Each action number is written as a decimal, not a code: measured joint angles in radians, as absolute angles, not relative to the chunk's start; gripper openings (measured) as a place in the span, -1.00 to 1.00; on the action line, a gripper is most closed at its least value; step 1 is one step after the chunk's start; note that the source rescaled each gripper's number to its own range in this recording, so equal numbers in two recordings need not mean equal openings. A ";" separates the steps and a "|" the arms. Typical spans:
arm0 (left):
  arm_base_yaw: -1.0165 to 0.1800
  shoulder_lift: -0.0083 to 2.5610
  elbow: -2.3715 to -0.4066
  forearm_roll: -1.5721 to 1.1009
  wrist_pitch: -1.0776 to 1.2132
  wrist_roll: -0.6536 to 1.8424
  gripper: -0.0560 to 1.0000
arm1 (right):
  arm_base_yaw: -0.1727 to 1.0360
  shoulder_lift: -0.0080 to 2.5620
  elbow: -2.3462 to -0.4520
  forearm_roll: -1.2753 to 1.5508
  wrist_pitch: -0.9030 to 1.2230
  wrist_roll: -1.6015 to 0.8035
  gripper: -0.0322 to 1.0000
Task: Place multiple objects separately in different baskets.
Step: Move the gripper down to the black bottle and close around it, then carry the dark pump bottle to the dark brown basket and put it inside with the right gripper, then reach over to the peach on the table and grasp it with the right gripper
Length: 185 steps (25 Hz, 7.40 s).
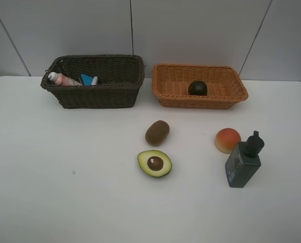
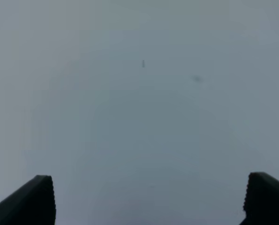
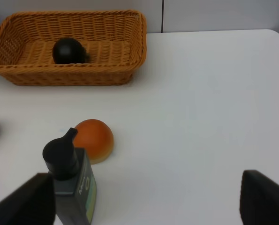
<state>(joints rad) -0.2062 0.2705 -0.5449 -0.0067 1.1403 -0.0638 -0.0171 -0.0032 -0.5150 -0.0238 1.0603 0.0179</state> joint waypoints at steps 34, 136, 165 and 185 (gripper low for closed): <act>-0.095 -0.007 -0.507 -0.023 1.070 0.021 0.99 | -0.017 -0.003 -0.515 -0.024 1.060 0.018 1.00; -0.092 -0.007 -0.507 -0.023 1.065 0.021 0.99 | 0.287 1.541 -0.932 0.000 0.984 0.235 -0.91; -0.092 -0.007 -0.507 -0.023 1.065 0.021 0.99 | 0.506 2.535 -2.505 0.225 0.894 0.069 -0.91; -0.092 -0.007 -0.507 -0.023 1.065 0.021 0.99 | 0.560 2.485 -2.518 0.219 1.129 0.043 0.99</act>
<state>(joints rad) -0.0919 -0.0072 -0.5070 -0.0231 1.0647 0.0210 0.5599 2.4846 -2.5184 0.2194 1.1292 0.0433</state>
